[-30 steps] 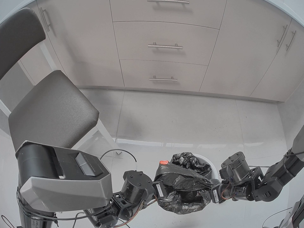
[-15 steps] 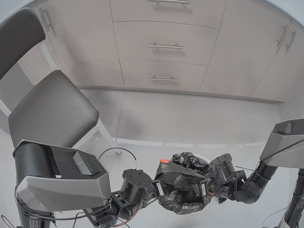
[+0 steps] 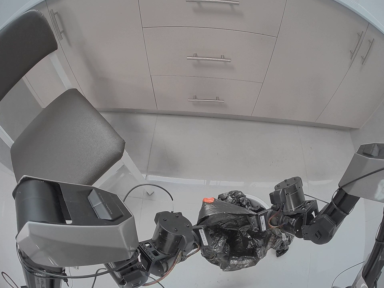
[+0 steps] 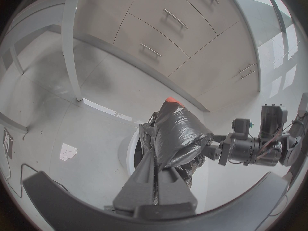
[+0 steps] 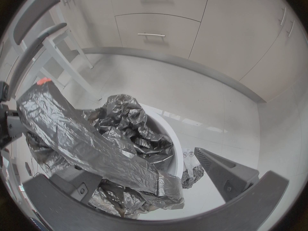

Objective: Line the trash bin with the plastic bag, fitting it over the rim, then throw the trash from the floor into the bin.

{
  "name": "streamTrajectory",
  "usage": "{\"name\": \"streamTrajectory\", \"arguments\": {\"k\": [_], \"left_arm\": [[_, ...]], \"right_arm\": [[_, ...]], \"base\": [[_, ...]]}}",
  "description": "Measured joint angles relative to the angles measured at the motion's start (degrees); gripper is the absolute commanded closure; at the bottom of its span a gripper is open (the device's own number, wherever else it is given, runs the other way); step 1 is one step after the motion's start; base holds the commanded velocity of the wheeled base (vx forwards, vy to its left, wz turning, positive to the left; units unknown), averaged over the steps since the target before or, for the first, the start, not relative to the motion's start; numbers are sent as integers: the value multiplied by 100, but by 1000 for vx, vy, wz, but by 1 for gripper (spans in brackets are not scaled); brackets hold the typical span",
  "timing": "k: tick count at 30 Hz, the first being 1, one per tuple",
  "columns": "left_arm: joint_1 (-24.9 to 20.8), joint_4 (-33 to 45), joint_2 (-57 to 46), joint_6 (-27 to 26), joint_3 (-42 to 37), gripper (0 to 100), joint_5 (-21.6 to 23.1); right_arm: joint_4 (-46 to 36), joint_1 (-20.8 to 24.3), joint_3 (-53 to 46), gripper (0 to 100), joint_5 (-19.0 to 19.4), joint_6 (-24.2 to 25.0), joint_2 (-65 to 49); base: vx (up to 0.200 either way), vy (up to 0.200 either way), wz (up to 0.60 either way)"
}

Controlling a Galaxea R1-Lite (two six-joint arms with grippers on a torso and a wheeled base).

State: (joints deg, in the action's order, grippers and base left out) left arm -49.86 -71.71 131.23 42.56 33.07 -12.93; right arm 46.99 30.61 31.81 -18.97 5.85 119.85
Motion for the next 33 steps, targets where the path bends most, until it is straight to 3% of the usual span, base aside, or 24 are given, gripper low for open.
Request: {"name": "streamTrajectory", "arguments": {"k": [19,33], "left_arm": [[168,79,413,-1150,527,100,141],[450,1029,372,-1218,1023,100,328]], "right_arm": [[994,-258,236,0,-68,-6,477],[1486,-623,295,0,105,-369,474]], "base": [[0,0,0],[0,0,0]]}}
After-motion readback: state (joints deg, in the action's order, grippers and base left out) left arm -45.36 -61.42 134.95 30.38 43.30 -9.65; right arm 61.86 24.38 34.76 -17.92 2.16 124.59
